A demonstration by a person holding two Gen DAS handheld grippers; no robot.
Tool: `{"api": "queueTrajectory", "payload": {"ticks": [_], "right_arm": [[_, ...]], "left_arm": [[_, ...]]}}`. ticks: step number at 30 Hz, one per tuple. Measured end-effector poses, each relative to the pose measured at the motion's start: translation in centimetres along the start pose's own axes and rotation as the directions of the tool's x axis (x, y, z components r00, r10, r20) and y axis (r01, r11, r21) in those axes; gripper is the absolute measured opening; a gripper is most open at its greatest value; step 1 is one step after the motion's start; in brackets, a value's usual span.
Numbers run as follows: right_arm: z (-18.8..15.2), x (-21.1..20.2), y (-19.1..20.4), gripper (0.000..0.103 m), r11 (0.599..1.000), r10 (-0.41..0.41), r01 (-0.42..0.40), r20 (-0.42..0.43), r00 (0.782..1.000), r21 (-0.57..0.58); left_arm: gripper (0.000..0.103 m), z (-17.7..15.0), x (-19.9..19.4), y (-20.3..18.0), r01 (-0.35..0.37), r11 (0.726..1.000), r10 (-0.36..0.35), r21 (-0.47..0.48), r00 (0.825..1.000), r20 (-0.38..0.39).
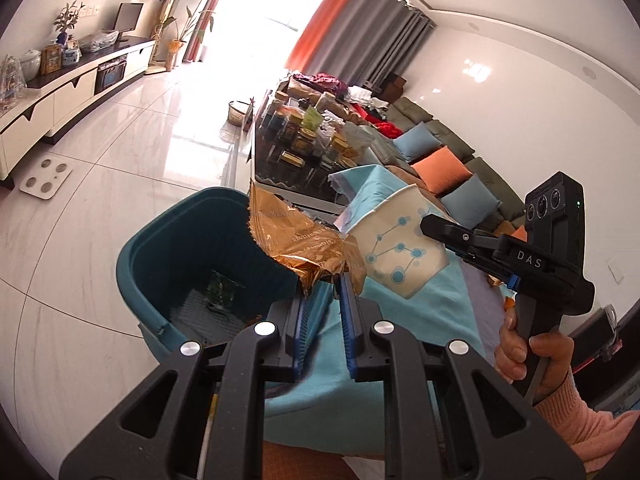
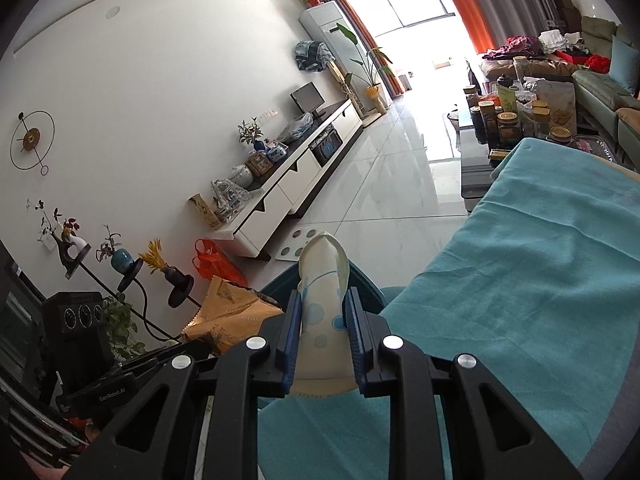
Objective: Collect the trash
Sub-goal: 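Carry the wrapper and cup to the teal bin and open both tools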
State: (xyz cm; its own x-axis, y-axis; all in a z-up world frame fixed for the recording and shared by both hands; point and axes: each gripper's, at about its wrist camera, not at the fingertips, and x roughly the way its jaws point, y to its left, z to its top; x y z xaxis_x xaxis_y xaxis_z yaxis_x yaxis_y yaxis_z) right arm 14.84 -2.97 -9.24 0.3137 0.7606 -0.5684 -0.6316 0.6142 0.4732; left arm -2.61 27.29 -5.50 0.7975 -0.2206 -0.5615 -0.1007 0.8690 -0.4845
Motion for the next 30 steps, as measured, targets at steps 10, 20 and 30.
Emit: {"api": "queueTrajectory", "payload": {"ticks": [10, 20, 30], "right_arm": [[0.9, 4.0, 1.2, 0.02, 1.0, -0.007, 0.007, -0.048, 0.999, -0.005], [1.0, 6.4, 2.4, 0.022, 0.999, -0.025, 0.022, -0.087, 0.996, -0.031], [0.4, 9.6, 2.9, 0.03, 0.998, -0.06, 0.055, -0.158, 0.986, -0.037]], "left_arm": [[0.013, -0.2, 2.1, 1.7, -0.075, 0.997, 0.074, -0.026, 0.997, -0.039], [0.013, -0.5, 4.3, 2.8, -0.082, 0.994, 0.077, -0.068, 0.994, -0.072], [0.019, -1.0, 4.8, 2.8, -0.073, 0.995, 0.07, -0.06, 0.996, -0.061]]}}
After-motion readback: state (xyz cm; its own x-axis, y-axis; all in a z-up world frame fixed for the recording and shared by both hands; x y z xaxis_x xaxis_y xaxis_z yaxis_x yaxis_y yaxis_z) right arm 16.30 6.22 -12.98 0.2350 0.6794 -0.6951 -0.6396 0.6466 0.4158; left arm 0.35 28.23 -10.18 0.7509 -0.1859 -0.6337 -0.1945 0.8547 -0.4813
